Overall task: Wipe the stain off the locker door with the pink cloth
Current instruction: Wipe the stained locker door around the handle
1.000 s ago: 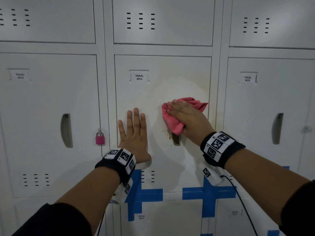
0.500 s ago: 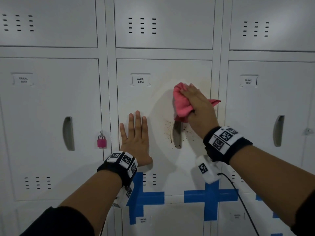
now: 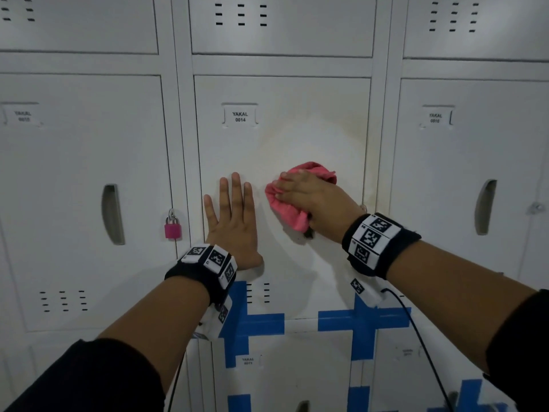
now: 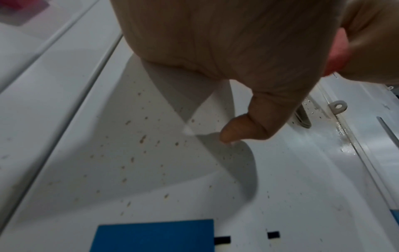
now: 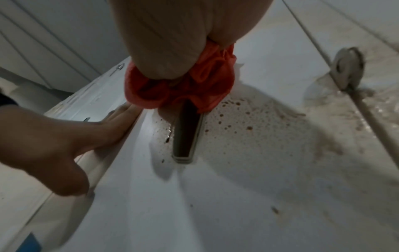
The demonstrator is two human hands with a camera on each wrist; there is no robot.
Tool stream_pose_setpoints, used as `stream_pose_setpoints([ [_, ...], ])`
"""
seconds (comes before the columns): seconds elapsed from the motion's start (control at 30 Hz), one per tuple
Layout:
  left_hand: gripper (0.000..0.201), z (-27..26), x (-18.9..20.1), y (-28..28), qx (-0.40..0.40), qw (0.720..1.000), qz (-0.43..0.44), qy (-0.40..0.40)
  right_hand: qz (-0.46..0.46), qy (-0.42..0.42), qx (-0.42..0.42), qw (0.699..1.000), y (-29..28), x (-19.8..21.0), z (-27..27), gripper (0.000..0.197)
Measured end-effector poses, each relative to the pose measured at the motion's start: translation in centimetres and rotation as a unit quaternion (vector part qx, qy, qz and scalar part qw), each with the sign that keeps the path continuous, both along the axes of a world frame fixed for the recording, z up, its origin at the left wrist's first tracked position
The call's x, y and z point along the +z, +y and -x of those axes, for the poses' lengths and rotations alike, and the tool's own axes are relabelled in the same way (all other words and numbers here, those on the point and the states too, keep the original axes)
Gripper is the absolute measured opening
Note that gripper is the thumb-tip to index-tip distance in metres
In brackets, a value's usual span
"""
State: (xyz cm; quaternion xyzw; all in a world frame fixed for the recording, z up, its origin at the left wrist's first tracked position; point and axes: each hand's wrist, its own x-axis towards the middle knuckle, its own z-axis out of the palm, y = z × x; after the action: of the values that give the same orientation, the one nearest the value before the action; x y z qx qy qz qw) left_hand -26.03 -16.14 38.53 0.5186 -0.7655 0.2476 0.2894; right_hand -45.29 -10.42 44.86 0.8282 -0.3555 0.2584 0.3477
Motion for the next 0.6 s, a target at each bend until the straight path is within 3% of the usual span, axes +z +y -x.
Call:
stream_pose_setpoints([
  [0.17, 0.153, -0.2, 0.2, 0.1, -0.004, 1.000, -0.019, -0.011, 0.015, 0.102, 0.047, 0.994, 0.5, -0.3, 0.9, 0.026],
  [0.3, 0.151, -0.1, 0.2, 0.2, -0.006, 1.000, -0.018, -0.014, 0.065, -0.029, 0.083, 0.994, 1.2, 1.4, 1.2, 0.031],
  [0.43, 0.147, 0.0, 0.1, 0.2, -0.005, 1.000, -0.003, -0.003, 0.064, -0.198, 0.044, 0.977, 1.3, 3.2, 1.1, 0.051],
  [0.6, 0.145, -0.2, 0.2, 0.3, -0.005, 1.000, -0.009, -0.011, 0.014, -0.189, 0.005, 0.982, 0.0, 2.6, -0.1, 0.061],
])
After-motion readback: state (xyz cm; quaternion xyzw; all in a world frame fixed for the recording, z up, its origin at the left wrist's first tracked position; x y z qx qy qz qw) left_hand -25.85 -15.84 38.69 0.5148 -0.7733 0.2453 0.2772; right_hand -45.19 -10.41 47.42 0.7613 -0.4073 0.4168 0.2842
